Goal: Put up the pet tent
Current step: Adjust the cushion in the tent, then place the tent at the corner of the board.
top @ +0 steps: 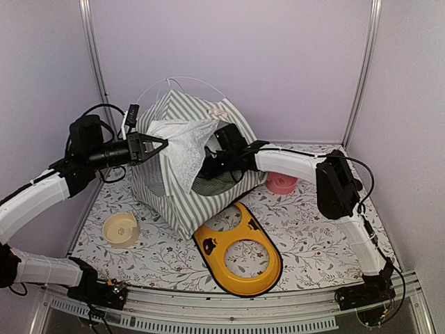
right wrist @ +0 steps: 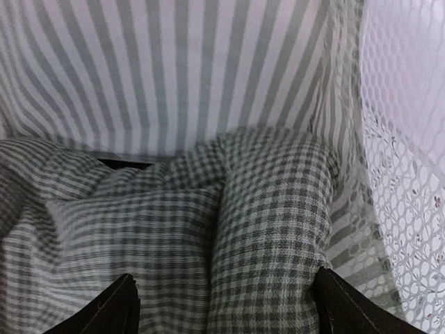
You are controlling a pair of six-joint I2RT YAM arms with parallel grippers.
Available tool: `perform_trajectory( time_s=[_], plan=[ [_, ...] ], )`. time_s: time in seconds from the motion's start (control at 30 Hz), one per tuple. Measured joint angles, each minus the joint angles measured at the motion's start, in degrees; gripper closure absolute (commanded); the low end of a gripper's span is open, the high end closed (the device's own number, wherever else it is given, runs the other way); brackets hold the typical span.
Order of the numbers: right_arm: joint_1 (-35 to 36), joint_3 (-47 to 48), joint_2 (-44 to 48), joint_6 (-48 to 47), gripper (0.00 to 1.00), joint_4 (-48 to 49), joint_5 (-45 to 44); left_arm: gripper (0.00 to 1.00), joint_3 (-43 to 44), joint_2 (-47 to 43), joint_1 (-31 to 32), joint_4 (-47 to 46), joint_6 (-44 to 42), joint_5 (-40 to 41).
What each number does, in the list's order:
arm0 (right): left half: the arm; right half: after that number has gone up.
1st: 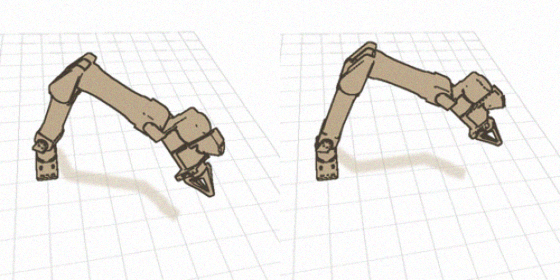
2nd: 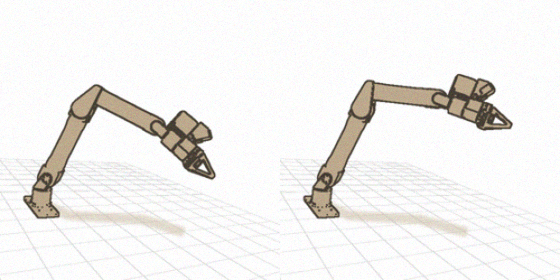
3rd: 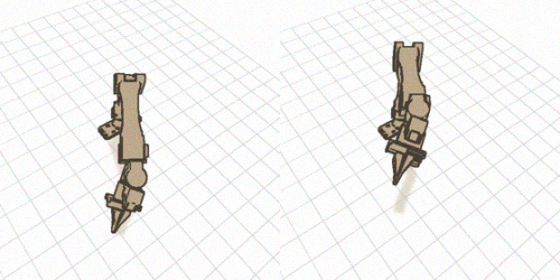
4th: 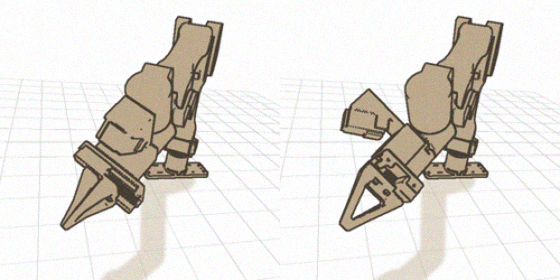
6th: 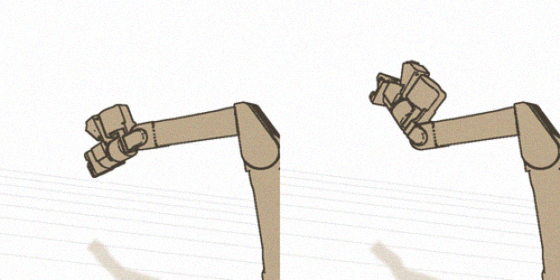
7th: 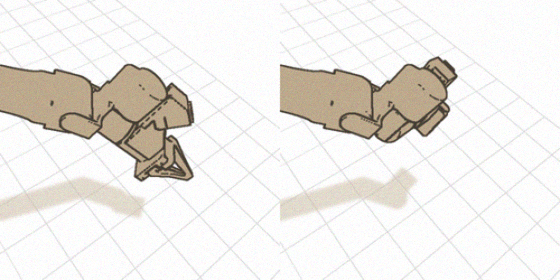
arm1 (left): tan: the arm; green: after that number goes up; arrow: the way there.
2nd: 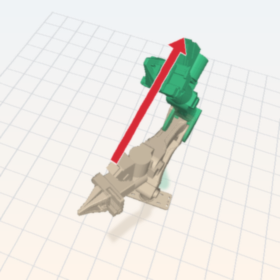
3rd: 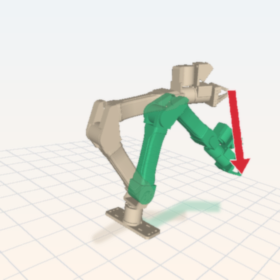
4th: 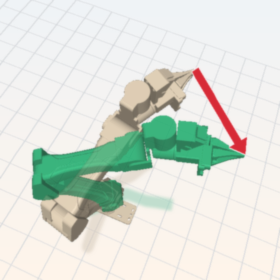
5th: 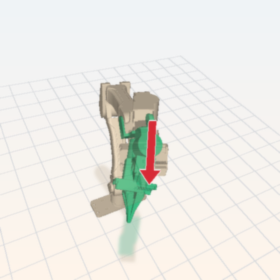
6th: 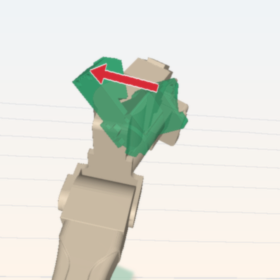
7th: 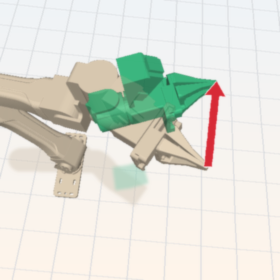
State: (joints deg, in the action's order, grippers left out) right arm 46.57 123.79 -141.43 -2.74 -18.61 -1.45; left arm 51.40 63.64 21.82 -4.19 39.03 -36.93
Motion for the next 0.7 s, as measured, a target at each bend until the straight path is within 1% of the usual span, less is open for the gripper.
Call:
perform_trajectory(
  time_s=[0.27,0.43,0.53,0.7],
  plan=[
    [1.77,-0.57,10.03,0.96,0.11,0.22,10.43,1.00,0.00,0.02,-0.28,-0.33,-0.85,11.69],
    [2.36,-1.01,11.96,2.95,0.12,1.68,16.81,1.00,0.00,0.72,-2.54,-0.22,-2.45,17.20],
    [2.36,-2.51,12.09,4.20,0.12,2.14,18.34,1.00,0.00,2.25,-5.29,-0.24,-3.93,18.27],
    [2.34,-8.87,13.99,5.81,0.12,2.49,18.27,1.00,0.22,5.14,-10.86,-0.68,-7.82,16.79]
  ],
)
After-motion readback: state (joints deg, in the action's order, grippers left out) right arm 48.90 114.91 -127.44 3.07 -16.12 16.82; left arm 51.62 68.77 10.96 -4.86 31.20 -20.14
